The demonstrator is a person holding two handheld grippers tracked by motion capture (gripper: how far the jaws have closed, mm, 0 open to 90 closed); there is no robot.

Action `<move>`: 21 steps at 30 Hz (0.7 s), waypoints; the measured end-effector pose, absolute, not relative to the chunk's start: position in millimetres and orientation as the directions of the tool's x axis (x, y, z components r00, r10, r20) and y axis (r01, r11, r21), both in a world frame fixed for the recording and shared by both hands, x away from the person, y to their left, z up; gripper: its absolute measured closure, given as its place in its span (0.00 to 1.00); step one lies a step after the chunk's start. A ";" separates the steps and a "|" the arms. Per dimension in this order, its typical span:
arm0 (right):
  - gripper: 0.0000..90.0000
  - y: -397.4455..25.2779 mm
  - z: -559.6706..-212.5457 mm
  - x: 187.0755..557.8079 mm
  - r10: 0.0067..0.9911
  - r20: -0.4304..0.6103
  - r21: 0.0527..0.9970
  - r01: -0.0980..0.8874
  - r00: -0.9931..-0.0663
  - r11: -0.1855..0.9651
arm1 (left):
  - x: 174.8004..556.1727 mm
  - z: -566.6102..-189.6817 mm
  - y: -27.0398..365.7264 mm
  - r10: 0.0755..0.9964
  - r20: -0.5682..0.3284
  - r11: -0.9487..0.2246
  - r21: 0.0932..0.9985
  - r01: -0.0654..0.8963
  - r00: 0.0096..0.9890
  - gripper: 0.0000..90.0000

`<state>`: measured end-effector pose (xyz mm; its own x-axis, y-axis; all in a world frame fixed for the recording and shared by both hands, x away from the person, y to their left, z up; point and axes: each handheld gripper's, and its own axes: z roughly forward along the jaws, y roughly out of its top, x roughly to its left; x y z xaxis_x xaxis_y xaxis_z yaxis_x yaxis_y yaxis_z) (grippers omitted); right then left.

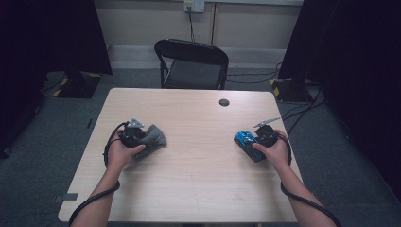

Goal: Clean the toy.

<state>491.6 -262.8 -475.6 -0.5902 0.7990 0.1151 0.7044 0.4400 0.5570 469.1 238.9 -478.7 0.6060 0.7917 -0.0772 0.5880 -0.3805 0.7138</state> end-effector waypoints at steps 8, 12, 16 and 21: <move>0.17 -258.7 -459.6 480.6 0.769 0.104 0.595 0.659 -0.631 0.461 | 456.2 -461.3 237.8 0.764 -0.082 -0.381 0.743 0.550 0.640 0.23; 0.17 -253.8 -456.2 475.8 0.760 0.069 0.598 0.636 -0.647 0.487 | 451.3 -454.6 236.2 0.748 -0.103 -0.373 0.752 0.544 0.656 0.22; 0.16 -246.0 -453.1 469.0 0.740 0.069 0.608 0.617 -0.669 0.500 | 443.9 -450.2 228.4 0.724 -0.105 -0.387 0.756 0.528 0.682 0.22; 0.17 -235.1 -448.5 461.9 0.719 0.070 0.618 0.596 -0.692 0.513 | 434.1 -448.5 215.2 0.693 -0.111 -0.396 0.768 0.504 0.712 0.20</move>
<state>461.9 -235.1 -448.5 -0.6918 0.7187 0.0700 0.5957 0.5132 0.6179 434.1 215.2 -448.5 0.7125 0.6929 -0.1108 0.5041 -0.3955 0.7678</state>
